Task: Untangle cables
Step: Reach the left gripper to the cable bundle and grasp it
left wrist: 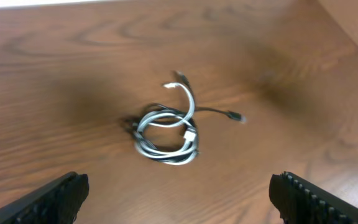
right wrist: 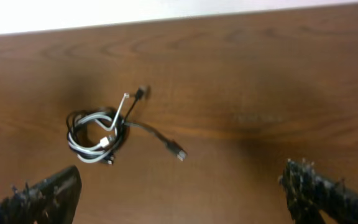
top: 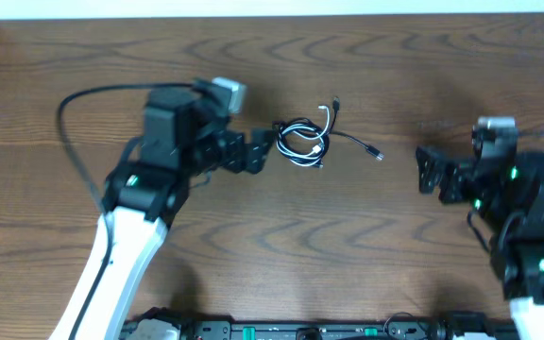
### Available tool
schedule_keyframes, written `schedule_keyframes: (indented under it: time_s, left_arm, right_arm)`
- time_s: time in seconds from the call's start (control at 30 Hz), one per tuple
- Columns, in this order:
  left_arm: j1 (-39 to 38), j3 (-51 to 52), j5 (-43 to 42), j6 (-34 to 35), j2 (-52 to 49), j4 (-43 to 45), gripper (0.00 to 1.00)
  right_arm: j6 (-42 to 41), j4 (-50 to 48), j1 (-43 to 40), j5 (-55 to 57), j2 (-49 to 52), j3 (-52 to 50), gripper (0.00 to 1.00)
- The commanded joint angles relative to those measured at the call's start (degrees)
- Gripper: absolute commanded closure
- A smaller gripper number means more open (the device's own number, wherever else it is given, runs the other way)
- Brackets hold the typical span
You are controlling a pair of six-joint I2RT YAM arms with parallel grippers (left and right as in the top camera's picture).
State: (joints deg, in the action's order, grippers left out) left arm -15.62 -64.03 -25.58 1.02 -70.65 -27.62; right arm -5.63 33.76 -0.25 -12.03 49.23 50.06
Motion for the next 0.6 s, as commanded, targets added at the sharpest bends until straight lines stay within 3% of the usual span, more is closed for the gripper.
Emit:
schedule_keyframes:
  time_s: [0.0, 0.2, 0.27, 0.33, 0.37, 0.4, 0.47, 0.57]
  left_arm:
    - [-2.8, -5.0, -1.0, 0.4, -5.7, -1.5, 0.02]
    - [-3.9, -5.2, -4.1, 1.3, -8.1, -1.3, 0.02]
    - [-3.9, -5.2, -4.1, 6.3, -8.1, -1.5, 0.02]
    - [-3.9, -5.2, -4.0, 6.9, -8.1, -0.7, 0.00]
    - [-3.9, -5.2, -4.0, 8.7, -8.2, -0.4, 0.28]
    - [-4.0, -5.2, -4.0, 12.6, -8.7, -0.4, 0.38]
    - [-4.8, -5.2, -2.8, 18.6, -9.9, -0.2, 0.39]
    - [-8.3, -5.2, 11.6, 35.5, -14.4, -0.2, 0.40]
  right_arm:
    - [1.2, 6.2, 0.5, -0.6, 6.6, 9.3, 0.01]
    - [-0.7, 8.6, 0.5, -4.3, 12.3, 12.7, 0.01]
    - [-0.7, 8.7, 0.5, -11.2, 12.7, 12.7, 0.01]
    - [-0.7, 8.5, 0.5, -11.9, 12.8, 12.7, 0.01]
    - [-0.7, 8.5, 0.5, -11.9, 12.8, 12.7, 0.02]
    - [-0.7, 8.5, 0.5, -11.9, 12.8, 12.7, 0.04]
    - [-0.8, 8.8, 0.5, -11.9, 12.8, 12.7, 0.05]
    - [-3.4, 8.9, 0.5, -10.1, 12.8, 12.7, 0.06]
